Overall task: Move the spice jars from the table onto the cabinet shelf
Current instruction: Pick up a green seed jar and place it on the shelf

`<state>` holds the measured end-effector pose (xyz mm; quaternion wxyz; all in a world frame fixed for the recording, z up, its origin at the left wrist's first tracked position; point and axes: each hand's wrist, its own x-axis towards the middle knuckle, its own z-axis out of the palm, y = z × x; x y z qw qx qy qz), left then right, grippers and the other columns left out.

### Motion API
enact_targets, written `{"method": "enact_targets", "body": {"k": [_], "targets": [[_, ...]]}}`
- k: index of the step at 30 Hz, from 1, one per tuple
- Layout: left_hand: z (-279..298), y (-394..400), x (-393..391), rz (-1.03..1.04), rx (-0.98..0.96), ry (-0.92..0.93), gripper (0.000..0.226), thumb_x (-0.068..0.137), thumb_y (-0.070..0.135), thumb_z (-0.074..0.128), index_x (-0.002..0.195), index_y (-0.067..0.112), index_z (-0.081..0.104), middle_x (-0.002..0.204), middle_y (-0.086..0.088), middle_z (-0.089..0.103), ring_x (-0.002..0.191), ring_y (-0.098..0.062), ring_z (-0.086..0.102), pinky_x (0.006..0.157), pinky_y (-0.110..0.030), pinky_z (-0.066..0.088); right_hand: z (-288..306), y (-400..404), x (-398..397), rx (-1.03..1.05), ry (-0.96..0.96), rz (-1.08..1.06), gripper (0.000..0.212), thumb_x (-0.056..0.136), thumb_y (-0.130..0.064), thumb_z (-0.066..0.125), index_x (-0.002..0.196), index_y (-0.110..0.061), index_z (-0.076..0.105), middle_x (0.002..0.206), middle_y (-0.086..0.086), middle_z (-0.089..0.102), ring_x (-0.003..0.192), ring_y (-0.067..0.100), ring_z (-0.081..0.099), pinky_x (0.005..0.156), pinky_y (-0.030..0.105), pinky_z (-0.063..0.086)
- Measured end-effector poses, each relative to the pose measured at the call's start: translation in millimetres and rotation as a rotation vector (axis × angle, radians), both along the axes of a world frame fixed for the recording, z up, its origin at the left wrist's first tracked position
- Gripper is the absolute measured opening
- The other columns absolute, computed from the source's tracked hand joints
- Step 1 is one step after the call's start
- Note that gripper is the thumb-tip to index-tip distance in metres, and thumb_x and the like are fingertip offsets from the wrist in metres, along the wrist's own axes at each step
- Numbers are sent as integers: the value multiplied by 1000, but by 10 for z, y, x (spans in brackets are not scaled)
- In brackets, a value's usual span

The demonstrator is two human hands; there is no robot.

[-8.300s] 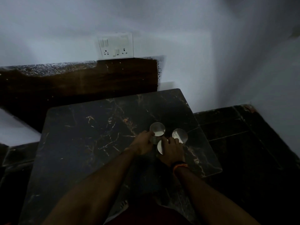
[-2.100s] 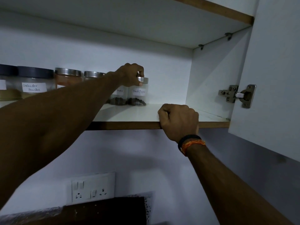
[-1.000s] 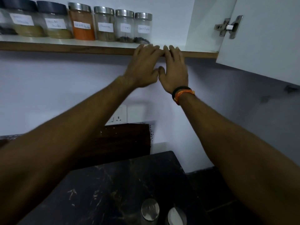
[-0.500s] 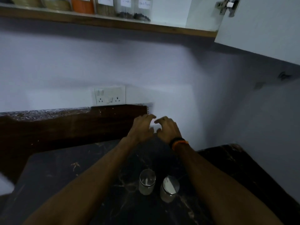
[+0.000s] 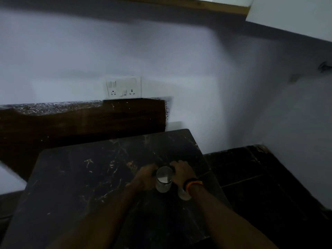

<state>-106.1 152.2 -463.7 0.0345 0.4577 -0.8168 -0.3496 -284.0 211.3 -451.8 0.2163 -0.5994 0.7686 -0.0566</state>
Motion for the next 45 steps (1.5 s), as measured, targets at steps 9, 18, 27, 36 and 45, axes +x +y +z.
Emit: {"method": "enact_targets", "body": {"k": [9,18,27,36,45], "targets": [[-187,69,202,132,144,54,25,94,22,64,119,18,60,108,5,58,94,-7,58,71,-15,45,-333,-108,291,122,54,-12,96,76,-60,69,153,-20,27,145,13,41,131,35,39,108,46,39],[-327,-11,483,278,304,107,24,93,17,64,114,27,58,111,7,61,94,-3,61,72,-15,46,-645,-299,452,123,84,-119,99,77,-62,69,153,-20,22,147,14,36,133,35,38,103,46,42],[-464,-194,563,579,536,342,23,98,12,55,119,19,62,116,-10,66,99,-19,66,83,-35,57,-336,-446,294,145,-151,-120,61,72,-43,77,125,-32,49,129,5,50,121,31,50,99,46,48],[-201,-19,369,762,1132,876,49,100,55,40,127,20,61,129,-19,62,119,-39,60,90,-56,56,580,-498,12,70,-655,174,71,67,-4,84,126,-31,54,130,-5,53,118,17,54,97,41,54],[423,-112,226,609,1227,1380,50,91,40,63,132,12,64,137,-29,56,123,-47,58,98,-54,51,1155,-587,-249,-182,-930,231,83,64,7,83,132,-34,58,130,-5,59,112,11,62,83,34,59]]}}
